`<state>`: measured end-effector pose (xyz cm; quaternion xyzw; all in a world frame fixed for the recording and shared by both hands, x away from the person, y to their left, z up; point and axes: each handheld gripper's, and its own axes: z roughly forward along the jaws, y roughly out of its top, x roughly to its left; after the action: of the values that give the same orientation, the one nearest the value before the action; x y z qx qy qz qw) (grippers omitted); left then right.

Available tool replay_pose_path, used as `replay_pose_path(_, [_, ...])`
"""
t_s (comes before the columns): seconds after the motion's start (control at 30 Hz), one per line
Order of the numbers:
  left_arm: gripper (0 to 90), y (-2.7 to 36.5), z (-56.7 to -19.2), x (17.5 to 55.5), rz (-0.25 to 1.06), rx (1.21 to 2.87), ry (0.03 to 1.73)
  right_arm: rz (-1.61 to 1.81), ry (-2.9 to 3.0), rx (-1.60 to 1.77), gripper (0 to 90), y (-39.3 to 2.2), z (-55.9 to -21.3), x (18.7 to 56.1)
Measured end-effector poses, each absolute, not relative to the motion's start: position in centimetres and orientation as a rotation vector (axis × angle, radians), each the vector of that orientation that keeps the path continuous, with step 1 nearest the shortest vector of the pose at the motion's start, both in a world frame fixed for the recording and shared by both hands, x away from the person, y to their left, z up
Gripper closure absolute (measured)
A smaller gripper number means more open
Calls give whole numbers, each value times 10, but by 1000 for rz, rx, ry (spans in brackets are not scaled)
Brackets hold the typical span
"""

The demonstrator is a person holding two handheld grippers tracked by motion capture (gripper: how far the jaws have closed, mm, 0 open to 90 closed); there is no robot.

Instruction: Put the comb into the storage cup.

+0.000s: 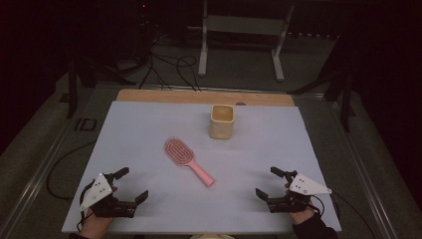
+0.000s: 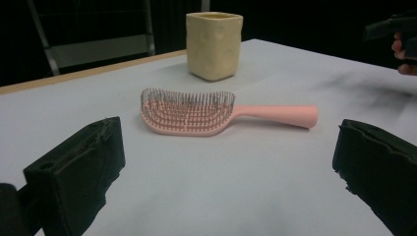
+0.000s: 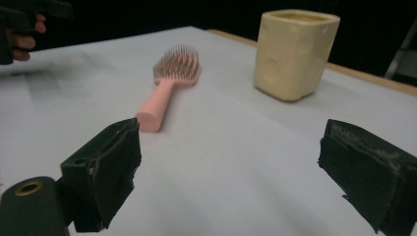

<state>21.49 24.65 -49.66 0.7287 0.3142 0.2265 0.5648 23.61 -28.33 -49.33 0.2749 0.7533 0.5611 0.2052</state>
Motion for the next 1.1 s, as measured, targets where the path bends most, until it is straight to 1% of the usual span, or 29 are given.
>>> replay_pose_path(0.27, [2, 243, -497, 218, 524, 1729, 740, 1580, 2113, 773, 87, -284, -497, 239])
replay_pose_path(0.57, [2, 239, -492, 213, 532, 1746, 718, 1569, 2122, 742, 87, -278, -493, 235])
replay_pose_path(0.8, [1, 236, -474, 211, 534, 1762, 681, 1559, 2118, 736, 87, -277, -493, 234])
replay_pose_path(0.87, [1, 235, -468, 211, 552, 1775, 667, 1550, 2115, 725, 87, -276, -493, 233])
replay_pose_path(1.1, [2, 231, -455, 218, 530, 1788, 642, 1544, 2108, 731, 87, -276, -491, 232])
